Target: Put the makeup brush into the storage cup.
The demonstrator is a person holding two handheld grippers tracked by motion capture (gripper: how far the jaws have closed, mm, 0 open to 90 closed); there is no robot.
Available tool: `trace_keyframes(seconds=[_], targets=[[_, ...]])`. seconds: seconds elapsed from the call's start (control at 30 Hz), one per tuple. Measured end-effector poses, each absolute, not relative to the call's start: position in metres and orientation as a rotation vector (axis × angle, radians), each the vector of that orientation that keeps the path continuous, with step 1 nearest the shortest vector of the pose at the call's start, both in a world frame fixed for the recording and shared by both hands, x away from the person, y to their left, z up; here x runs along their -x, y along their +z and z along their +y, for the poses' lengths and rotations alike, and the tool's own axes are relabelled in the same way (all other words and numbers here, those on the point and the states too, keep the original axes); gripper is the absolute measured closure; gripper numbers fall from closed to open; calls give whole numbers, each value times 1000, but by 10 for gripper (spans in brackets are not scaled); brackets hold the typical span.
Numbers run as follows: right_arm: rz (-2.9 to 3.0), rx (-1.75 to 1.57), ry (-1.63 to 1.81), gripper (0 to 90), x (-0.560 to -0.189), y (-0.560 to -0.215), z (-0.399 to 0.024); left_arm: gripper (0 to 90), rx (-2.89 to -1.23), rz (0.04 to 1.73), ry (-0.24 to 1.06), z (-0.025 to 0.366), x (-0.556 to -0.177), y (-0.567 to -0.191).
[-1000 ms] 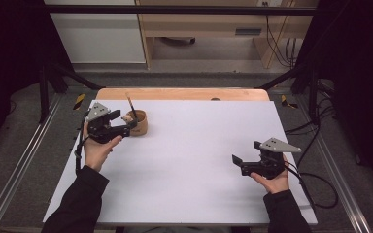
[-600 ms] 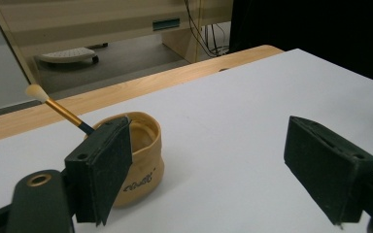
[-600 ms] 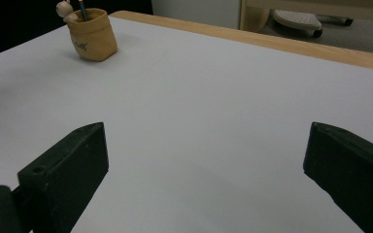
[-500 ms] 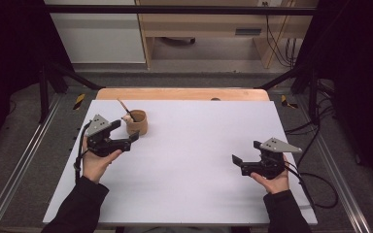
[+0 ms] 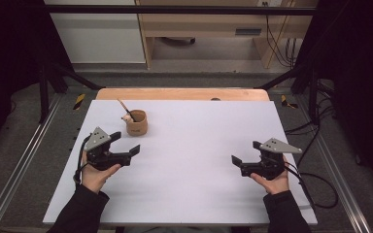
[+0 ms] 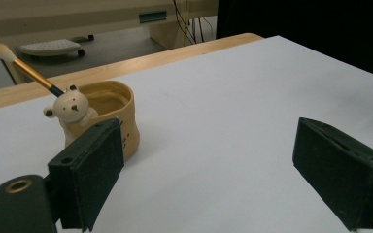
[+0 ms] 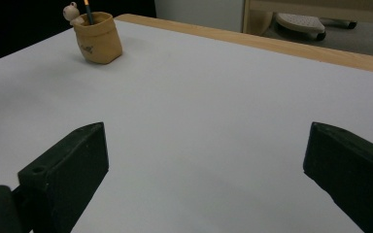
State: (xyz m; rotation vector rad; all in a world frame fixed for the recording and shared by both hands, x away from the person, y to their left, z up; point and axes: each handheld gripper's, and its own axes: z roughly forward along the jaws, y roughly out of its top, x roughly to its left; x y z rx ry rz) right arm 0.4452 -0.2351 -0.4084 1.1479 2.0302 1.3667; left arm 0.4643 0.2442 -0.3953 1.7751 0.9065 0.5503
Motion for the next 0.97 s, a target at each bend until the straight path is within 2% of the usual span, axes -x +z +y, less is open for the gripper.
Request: trace_keyframes(seconds=[0.97], targets=[[2045,-1137,1366,28,-442,-410,-233,67,-1803,935,535,265,-450,-421]])
